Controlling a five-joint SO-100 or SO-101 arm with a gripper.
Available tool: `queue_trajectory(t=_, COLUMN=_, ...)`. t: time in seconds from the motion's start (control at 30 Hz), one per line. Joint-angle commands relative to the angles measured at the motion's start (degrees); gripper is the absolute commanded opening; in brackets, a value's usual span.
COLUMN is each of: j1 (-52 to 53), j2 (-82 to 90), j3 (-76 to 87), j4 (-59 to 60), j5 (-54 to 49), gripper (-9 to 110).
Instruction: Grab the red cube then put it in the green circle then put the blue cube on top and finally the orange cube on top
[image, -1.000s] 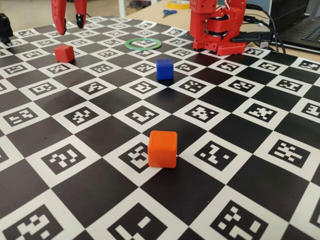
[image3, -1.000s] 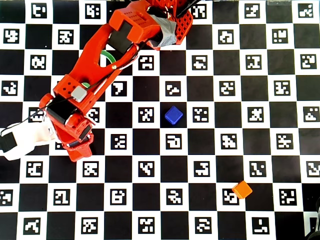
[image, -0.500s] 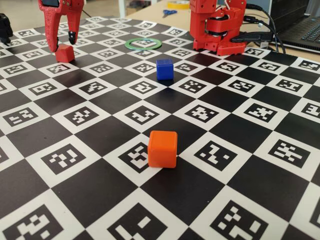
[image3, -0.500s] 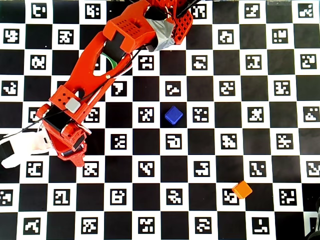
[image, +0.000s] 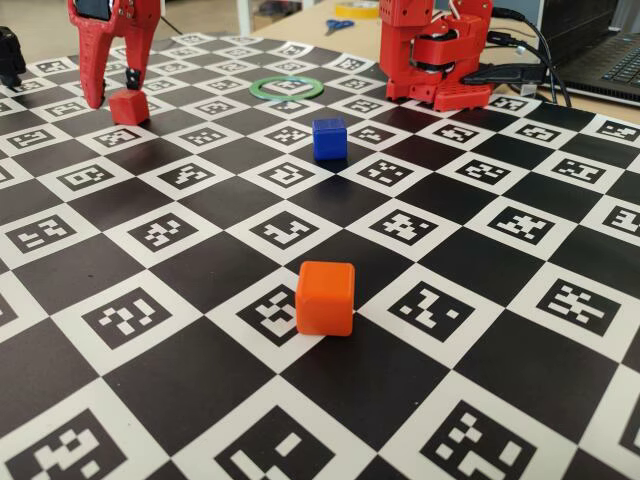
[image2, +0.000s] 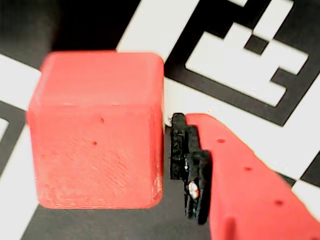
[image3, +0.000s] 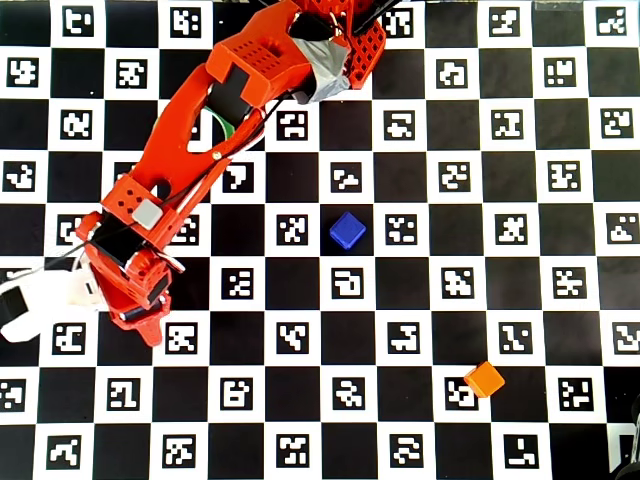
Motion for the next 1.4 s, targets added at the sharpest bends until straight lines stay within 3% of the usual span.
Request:
queue_trajectory(t=0.0, j1=-0.62, j2=2.55, j3=0.09, j4=-1.76, j5=0.7, gripper=35)
queue_trajectory(t=0.47, j1=-1.05, j2=2.55, j3=1.32, j4=-3.16, j5=1.58, gripper=34)
queue_trajectory(t=1.13, j1=-0.97, j2=2.46, j3=1.49, j4=-3.34, j5=2.2, gripper=9)
queue_trajectory(t=1.37, j1=-0.09, j2=5.1, j3=2.11, j4=-2.55, j5=4.31, gripper=6)
